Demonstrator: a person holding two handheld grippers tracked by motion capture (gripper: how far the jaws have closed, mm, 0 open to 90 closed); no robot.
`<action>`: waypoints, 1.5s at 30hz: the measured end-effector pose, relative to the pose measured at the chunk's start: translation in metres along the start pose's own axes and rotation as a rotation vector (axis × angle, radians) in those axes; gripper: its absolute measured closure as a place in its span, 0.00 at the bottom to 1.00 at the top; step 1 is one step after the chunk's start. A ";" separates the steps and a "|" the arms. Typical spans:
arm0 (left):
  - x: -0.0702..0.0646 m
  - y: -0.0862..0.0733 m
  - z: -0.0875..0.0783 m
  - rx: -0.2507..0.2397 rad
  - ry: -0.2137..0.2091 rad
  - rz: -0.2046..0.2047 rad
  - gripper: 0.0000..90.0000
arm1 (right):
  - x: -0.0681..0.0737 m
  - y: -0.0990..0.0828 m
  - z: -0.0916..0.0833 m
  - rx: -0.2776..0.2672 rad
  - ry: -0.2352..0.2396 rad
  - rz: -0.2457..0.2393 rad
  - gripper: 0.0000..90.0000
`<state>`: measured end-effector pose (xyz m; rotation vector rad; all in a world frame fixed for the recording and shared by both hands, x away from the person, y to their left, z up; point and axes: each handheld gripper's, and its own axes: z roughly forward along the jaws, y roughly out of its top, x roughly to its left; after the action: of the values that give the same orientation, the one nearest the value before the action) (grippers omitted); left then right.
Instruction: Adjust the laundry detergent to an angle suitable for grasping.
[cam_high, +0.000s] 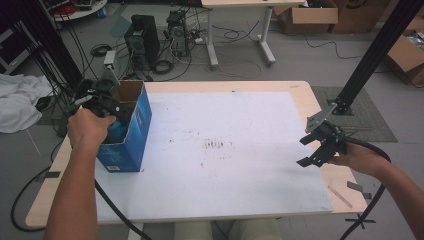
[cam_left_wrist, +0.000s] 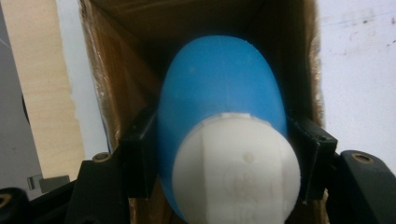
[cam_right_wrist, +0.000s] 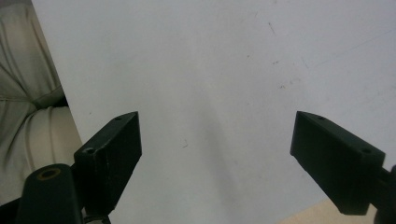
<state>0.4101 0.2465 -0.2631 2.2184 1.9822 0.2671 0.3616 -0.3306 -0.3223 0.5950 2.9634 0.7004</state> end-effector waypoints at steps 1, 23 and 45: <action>0.000 0.000 0.001 0.002 0.000 -0.001 0.43 | 0.000 0.000 0.000 0.001 0.000 0.000 0.18; 0.007 -0.004 0.009 0.003 -0.032 -0.026 0.38 | 0.001 -0.001 0.003 0.001 0.004 0.003 0.18; 0.015 -0.007 -0.023 -0.082 -0.065 -0.044 0.30 | 0.004 0.000 0.000 -0.001 0.000 -0.006 0.18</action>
<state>0.3992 0.2623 -0.2417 2.1038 1.9473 0.2626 0.3580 -0.3290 -0.3223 0.5851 2.9631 0.7018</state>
